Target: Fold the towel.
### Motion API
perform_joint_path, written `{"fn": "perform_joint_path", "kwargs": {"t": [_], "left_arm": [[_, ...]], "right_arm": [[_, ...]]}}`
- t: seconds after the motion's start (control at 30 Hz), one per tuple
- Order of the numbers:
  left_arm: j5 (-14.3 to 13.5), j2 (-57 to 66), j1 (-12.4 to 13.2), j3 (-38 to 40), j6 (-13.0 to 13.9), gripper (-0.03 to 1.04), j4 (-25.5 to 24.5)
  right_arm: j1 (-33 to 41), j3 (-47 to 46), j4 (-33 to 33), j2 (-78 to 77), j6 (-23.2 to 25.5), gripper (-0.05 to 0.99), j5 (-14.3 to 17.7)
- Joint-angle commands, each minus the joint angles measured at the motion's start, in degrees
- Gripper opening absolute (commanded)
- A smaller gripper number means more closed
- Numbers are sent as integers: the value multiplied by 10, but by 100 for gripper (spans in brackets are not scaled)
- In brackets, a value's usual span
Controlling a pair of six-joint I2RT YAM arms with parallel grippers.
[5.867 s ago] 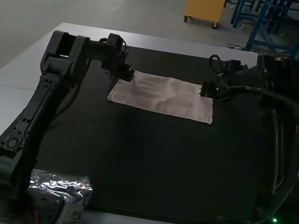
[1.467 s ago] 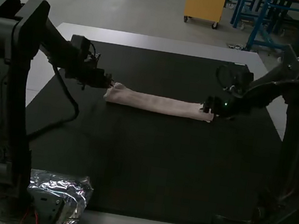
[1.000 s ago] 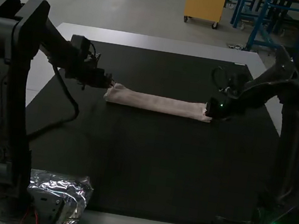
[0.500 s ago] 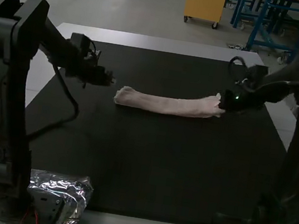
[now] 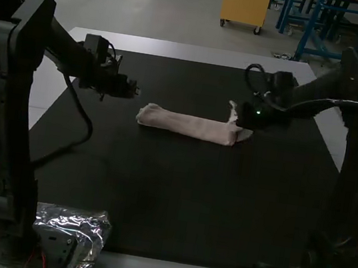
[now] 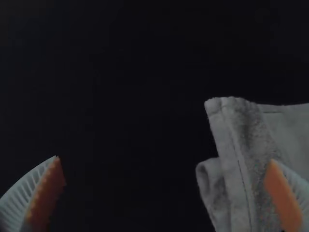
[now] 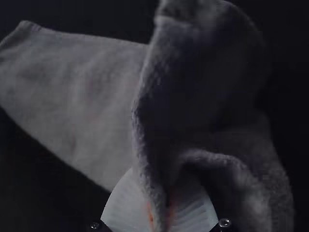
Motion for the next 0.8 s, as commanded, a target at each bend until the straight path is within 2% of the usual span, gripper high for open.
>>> {"fn": "perform_joint_path", "kwargs": {"t": [0.0,0.27,0.77], "left_arm": [[3,-16,-2,10,14,97,3],[3,-16,-2,4,20,97,6],[3,-36,-2,-49,22,97,61]], "right_arm": [[17,4,27,-1,40,-3,-9],[84,37,42,31,62,-3,-9],[168,165,56,133,78,-3,-2]]}}
